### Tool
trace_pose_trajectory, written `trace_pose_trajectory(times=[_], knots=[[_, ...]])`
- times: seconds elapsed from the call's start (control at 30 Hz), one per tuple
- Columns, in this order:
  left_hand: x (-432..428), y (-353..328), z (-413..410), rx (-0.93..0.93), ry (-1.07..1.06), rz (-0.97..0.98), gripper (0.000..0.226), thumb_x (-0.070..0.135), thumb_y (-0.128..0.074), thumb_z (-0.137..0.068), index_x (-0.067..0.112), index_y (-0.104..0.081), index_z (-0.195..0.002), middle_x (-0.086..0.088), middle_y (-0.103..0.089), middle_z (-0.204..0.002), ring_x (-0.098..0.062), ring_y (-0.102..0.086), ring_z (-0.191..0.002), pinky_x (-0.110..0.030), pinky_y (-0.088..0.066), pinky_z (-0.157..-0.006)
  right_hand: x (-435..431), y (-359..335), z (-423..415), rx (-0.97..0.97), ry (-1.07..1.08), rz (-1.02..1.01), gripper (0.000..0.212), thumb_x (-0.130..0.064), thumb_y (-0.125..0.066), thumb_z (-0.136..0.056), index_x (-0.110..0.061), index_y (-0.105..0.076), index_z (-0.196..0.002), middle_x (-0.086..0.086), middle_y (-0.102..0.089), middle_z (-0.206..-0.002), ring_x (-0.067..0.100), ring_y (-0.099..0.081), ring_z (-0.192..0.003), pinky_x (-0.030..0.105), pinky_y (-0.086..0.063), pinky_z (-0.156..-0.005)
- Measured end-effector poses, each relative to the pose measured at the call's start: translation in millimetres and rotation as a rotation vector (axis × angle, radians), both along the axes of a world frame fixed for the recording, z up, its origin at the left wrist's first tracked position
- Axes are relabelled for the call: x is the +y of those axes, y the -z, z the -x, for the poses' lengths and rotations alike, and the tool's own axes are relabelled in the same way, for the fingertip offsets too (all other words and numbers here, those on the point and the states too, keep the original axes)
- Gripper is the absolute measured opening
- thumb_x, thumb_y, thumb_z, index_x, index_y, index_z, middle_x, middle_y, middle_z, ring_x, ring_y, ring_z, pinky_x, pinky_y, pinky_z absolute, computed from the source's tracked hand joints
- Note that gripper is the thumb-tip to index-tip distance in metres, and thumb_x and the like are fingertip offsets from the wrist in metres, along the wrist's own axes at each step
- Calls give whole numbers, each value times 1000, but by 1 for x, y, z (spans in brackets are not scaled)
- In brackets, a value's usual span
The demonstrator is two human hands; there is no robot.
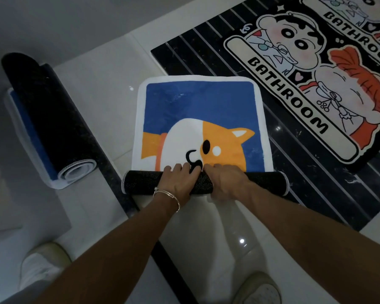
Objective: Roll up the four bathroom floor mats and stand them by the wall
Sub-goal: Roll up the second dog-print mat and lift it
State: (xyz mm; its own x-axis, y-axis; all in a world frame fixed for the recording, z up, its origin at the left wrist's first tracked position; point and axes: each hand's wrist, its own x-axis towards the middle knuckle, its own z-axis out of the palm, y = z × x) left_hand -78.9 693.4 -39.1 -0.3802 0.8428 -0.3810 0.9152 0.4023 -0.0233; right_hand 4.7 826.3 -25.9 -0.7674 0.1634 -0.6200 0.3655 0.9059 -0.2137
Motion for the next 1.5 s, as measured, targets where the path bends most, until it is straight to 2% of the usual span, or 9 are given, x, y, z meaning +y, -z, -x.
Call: trace_pose_trajectory(times=[0.3,0.43,0.53,0.67,0.9,1.03,1.23,1.37,1.5], knots=[[15,-4,4,-199,-50,114,70,25,-69,-77,18,-31,-136,-10,-56,-112,-31,-56,-103,-38,-43,-78,-19,21,-27,352,-73,-417,68,-21,-87,-37,-16,-59,-99,6,-57,-75,26,-54,-61,37,-44,-58],[1,4,-4,-22,22,-24,80,29,-78,-64,17,-40,-133,-9,-58,-108,-30,-58,-94,-40,-44,-77,-11,9,-15,146,-74,-210,60,-29,-73,-73,-17,-43,-123,7,-54,-107,29,-55,-92,37,-37,-75],[-5,6,-6,59,40,-104,81,28,-85,-44,17,-50,-116,-10,-61,-87,-30,-60,-72,-41,-49,-65,5,-3,-3,-31,-43,51,68,-38,-76,-71,-17,-40,-125,6,-54,-114,28,-56,-101,35,-42,-77],[6,-5,-8,-79,-22,85,62,26,-66,-79,18,-34,-131,-10,-53,-116,-31,-53,-104,-42,-40,-85,-6,0,-15,88,-73,-115,70,-40,-72,-73,-19,-37,-129,6,-48,-119,27,-49,-106,38,-36,-83],[8,-1,-4,-133,-38,91,78,31,-69,-77,21,-27,-141,-9,-47,-128,-29,-48,-115,-42,-37,-93,-17,9,-17,111,-39,-222,65,-31,-66,-80,-19,-32,-135,8,-47,-123,30,-48,-108,42,-36,-89],[-5,7,-5,69,27,-123,83,29,-85,-49,18,-55,-126,-10,-61,-101,-30,-61,-87,-42,-50,-76,-2,-5,-6,50,-18,-42,66,-34,-71,-76,-15,-37,-129,9,-50,-119,30,-50,-106,36,-37,-82],[17,-7,8,-228,-61,151,65,30,-73,-75,20,-38,-129,-8,-51,-119,-28,-51,-108,-37,-41,-84,-21,11,-25,244,-30,-342,70,-31,-84,-51,-16,-57,-114,7,-60,-95,27,-56,-82,40,-47,-71],[13,-4,6,-212,-67,103,81,34,-70,-76,23,-26,-142,-7,-49,-126,-27,-49,-113,-38,-40,-90,-13,3,-14,95,-38,-187,66,-31,-68,-78,-16,-36,-133,9,-47,-122,31,-47,-109,41,-36,-88],[1,2,-4,-68,-81,-28,68,35,-59,-84,23,-26,-142,-8,-46,-128,-28,-47,-115,-41,-37,-95,3,-9,6,-47,-43,-6,62,-37,-74,-72,-16,-43,-122,7,-54,-113,28,-54,-102,36,-41,-80]])
